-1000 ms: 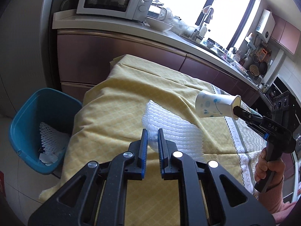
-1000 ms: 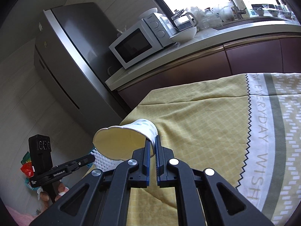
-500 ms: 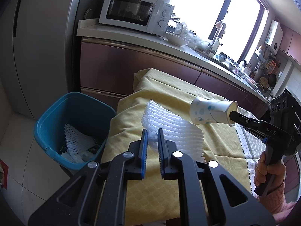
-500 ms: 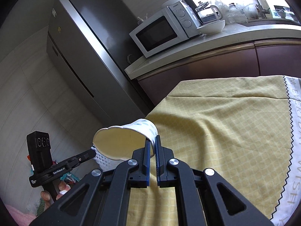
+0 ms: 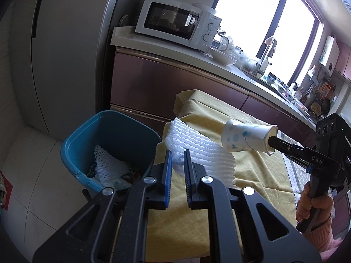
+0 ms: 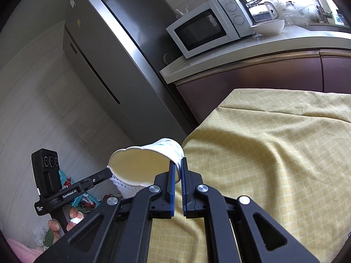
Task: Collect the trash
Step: 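Carry the foam net and paper cup over the teal bin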
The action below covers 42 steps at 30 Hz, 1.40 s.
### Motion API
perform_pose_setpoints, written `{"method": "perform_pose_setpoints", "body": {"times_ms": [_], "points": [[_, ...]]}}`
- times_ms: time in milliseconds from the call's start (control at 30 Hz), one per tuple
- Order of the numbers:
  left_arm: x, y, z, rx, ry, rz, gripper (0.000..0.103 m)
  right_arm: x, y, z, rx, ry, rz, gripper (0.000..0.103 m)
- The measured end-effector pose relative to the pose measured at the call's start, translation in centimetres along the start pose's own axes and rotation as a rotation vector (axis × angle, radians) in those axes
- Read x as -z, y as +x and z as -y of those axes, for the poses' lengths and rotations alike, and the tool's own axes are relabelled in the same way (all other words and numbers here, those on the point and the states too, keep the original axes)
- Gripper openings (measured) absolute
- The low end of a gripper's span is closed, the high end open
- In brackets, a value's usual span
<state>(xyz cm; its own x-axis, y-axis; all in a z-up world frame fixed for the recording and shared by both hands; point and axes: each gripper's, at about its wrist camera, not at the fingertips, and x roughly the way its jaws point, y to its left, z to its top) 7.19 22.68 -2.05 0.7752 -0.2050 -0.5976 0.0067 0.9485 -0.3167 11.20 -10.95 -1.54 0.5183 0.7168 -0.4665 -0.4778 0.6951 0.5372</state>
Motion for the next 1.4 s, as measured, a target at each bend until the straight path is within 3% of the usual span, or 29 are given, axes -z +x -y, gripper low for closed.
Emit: {"method": "perform_pose_setpoints", "body": {"times_ms": [1400], "points": [[-1.5, -0.8, -7.8, -0.126, -0.141, 0.047, 0.011, -1.5, 6.6, -4.2, -0.062, -0.059, -0.099, 0.004]]}}
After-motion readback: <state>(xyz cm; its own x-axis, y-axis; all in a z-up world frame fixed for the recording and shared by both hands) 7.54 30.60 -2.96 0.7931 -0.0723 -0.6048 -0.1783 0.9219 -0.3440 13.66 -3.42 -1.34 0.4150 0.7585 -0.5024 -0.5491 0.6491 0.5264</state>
